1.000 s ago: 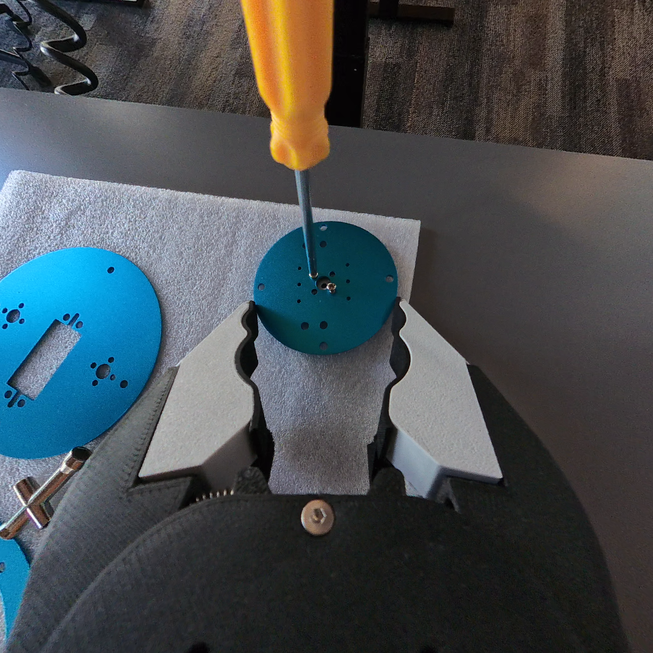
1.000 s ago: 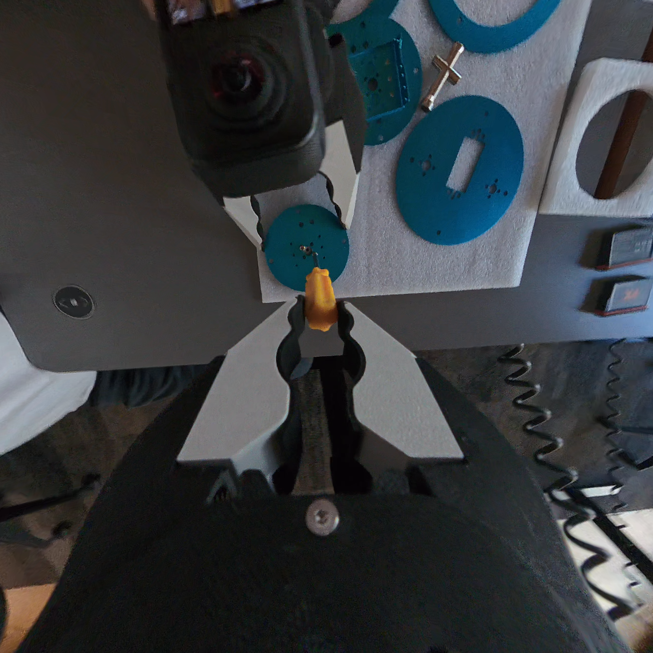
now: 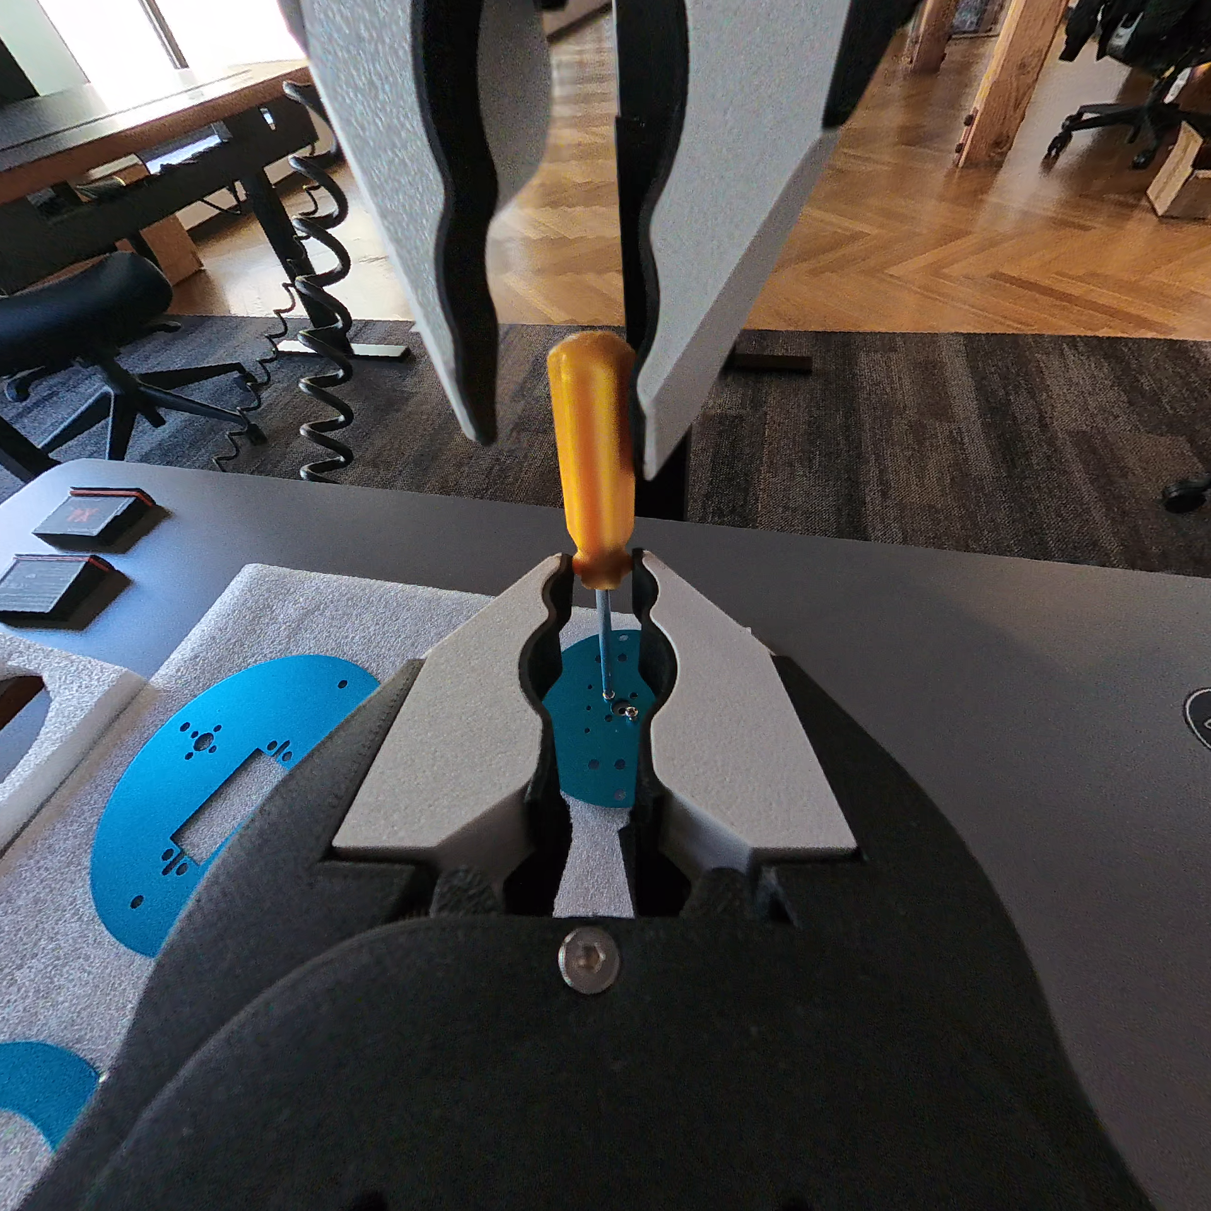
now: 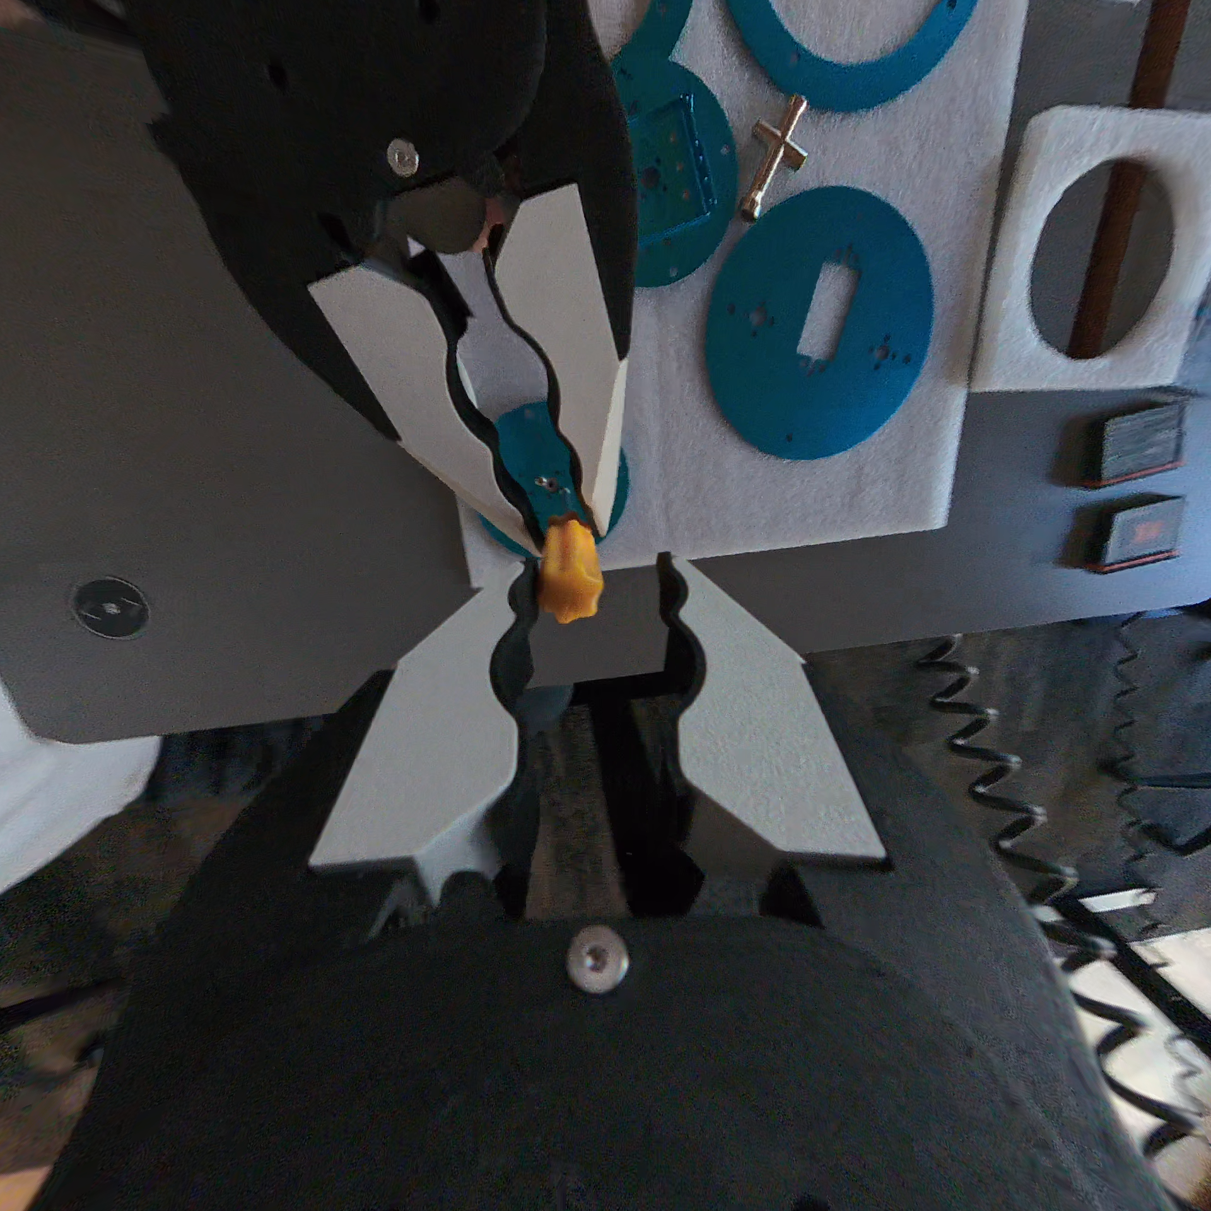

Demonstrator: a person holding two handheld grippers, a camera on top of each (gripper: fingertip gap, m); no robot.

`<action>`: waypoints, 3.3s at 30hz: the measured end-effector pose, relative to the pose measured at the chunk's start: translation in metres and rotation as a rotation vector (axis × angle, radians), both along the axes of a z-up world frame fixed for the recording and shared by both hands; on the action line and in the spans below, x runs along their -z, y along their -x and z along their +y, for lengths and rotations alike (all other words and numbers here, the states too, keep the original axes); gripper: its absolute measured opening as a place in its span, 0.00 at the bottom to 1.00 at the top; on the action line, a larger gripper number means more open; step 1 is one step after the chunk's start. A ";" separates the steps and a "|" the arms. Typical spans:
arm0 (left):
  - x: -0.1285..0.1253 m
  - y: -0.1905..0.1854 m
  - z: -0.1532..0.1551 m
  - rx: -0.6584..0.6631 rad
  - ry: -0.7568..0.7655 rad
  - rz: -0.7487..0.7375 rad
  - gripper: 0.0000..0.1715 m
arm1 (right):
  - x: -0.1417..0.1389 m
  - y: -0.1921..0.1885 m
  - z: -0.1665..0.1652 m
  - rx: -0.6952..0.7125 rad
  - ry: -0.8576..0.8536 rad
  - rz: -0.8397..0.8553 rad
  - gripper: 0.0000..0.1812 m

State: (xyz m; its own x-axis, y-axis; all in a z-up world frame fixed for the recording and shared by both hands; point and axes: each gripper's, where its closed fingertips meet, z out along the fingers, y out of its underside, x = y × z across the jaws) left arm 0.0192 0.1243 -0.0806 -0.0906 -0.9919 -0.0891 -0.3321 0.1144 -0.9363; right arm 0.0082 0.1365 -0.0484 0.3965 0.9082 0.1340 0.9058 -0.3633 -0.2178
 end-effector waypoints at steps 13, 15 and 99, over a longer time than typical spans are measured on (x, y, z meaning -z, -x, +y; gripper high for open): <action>0.004 0.003 0.000 0.006 0.014 0.016 0.12 | -0.006 0.007 -0.007 -0.294 -0.025 -0.010 0.11; 0.017 0.009 0.005 0.002 0.030 0.083 0.36 | -0.006 0.005 -0.009 -0.303 -0.015 -0.030 0.10; 0.014 0.001 0.003 0.013 -0.037 0.022 0.01 | -0.006 0.002 -0.004 -0.225 0.012 -0.005 0.10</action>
